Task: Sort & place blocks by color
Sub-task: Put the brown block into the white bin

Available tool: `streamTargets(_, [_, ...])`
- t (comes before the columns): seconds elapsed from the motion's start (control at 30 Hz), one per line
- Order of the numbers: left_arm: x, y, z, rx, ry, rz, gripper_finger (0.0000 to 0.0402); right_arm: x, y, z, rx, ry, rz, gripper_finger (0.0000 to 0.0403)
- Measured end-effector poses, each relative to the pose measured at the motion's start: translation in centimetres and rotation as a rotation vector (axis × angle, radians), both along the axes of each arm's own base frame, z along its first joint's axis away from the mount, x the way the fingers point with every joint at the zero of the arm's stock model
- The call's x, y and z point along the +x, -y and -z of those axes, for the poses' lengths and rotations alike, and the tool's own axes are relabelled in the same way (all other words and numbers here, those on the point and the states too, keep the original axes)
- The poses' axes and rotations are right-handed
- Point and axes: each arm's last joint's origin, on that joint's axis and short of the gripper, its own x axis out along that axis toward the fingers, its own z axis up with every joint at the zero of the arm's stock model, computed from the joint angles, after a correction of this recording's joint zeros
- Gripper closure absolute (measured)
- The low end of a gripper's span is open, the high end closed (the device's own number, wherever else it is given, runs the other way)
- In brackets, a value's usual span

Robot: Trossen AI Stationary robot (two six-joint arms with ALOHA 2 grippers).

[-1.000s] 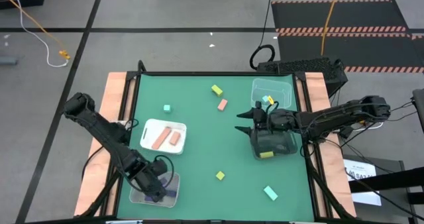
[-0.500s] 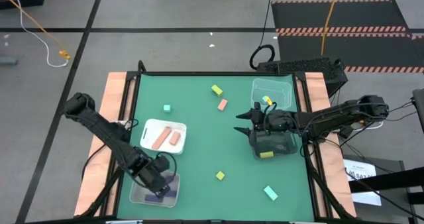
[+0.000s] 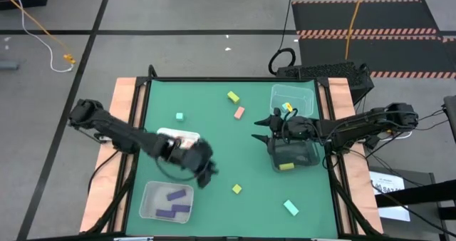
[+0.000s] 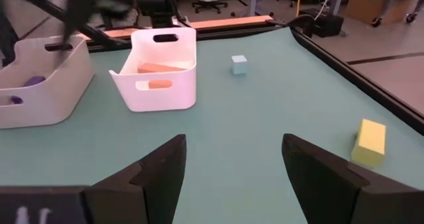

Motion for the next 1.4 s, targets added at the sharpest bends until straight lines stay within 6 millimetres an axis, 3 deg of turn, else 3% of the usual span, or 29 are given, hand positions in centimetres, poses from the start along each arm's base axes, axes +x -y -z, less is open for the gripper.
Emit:
streamTargets(0.3, [3.6,-8.5,0.7,0.329,0.092,-0.118,0.0243,-0.2,0.1,0.6,0.006,-0.066,0.009,0.0163])
streamTargets(0.53, [6.3,-12.3,4.5,0.394,0.071,-0.179,0.0242,-0.6,0.9,1.4,0.044,-0.154,0.062,0.0163])
streamTargets(1.0, [9.2,-16.6,9.8,0.362,0.141,-0.332,0.0138,-0.9,2.5,1.7,0.062,-0.176,0.137,0.0163])
streamTargets(1.17, [9.8,-18.0,11.2,0.440,0.093,-0.457,0.0129,-1.1,2.9,2.0,0.065,-0.212,0.155,0.0163])
streamTargets(1.4, [10.9,-18.7,13.1,0.443,0.053,-0.479,0.0128,-1.3,3.3,2.1,0.069,-0.230,0.174,0.0163])
